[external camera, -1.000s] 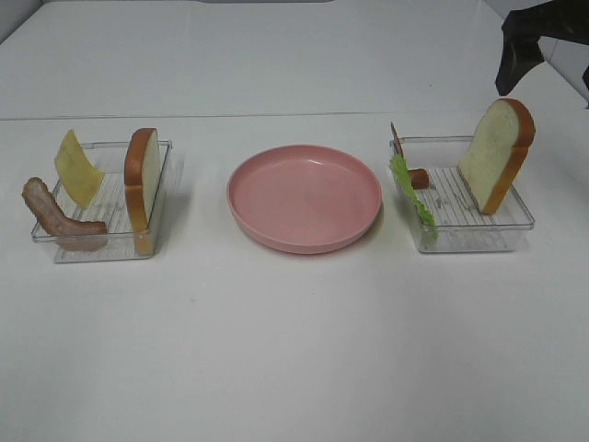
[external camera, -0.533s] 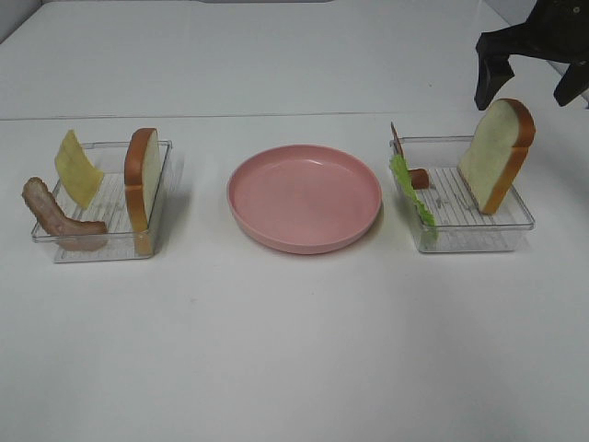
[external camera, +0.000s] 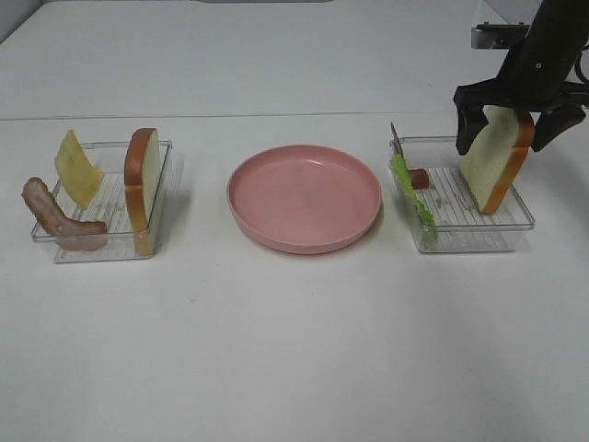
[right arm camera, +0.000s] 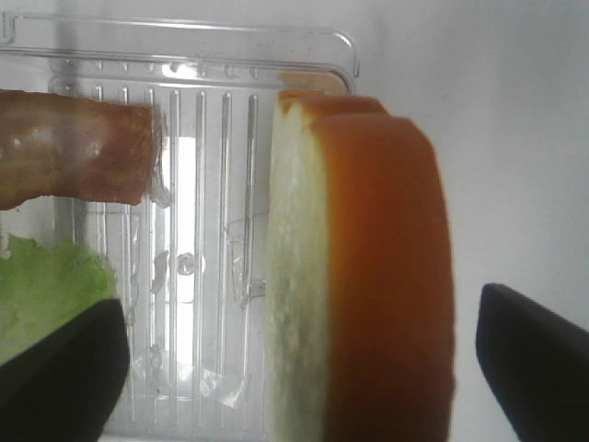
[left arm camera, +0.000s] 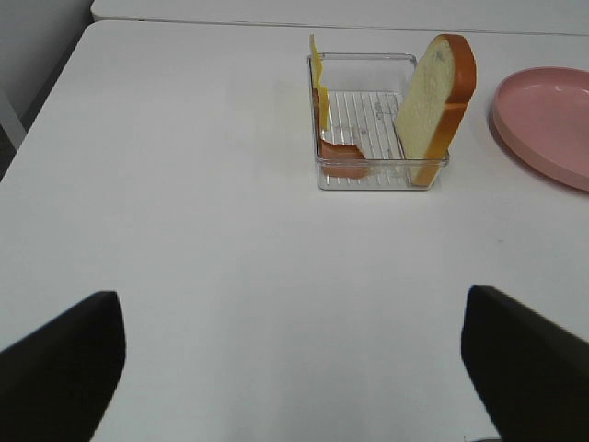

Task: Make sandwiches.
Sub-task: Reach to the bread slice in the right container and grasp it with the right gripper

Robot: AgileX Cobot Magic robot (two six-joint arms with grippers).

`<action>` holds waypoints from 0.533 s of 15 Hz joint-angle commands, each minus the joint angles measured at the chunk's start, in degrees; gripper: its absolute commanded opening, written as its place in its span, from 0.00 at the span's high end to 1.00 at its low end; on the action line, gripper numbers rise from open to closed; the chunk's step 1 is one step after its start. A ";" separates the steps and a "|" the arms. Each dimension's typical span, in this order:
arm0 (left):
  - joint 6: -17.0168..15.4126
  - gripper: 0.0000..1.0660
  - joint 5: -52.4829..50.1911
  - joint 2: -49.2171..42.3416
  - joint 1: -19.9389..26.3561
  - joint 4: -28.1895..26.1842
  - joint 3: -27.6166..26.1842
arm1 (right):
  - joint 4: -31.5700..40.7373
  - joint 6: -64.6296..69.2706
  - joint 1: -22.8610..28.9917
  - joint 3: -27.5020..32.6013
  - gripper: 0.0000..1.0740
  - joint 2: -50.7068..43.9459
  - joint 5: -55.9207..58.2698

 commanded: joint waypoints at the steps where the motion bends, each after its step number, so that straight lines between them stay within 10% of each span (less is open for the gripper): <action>1: 0.00 0.15 -0.23 -0.92 0.11 -0.46 0.06 | 0.40 -0.46 -0.40 -0.29 0.10 1.09 -0.29; 4: 0.00 0.15 -0.23 -0.92 0.11 -0.46 0.06 | 0.40 -0.17 -0.40 -0.29 0.31 1.09 -0.52; 8: 0.00 0.15 -0.23 -0.92 0.11 -0.46 0.06 | 0.40 2.06 -0.34 -0.34 0.96 1.09 -0.52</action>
